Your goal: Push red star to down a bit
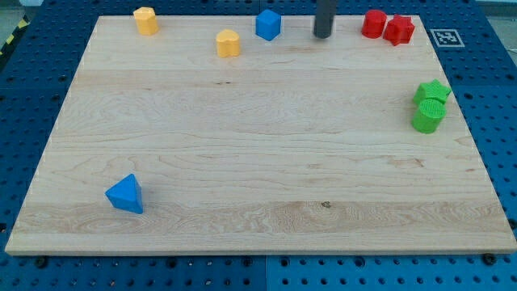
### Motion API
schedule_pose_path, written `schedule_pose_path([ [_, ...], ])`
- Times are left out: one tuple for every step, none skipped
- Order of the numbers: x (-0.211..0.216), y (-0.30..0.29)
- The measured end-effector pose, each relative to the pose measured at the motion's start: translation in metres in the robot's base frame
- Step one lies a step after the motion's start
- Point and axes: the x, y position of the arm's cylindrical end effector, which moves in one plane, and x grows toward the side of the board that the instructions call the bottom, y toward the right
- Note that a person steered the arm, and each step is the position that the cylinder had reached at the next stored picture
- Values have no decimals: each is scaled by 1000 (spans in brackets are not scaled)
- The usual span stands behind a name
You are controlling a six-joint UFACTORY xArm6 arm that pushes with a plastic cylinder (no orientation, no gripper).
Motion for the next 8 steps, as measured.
schedule_pose_path([
  [-25, 21],
  [-42, 43],
  [-43, 102],
  [-44, 127],
  [-40, 127],
  [-23, 127],
  [-16, 126],
  [-9, 122],
])
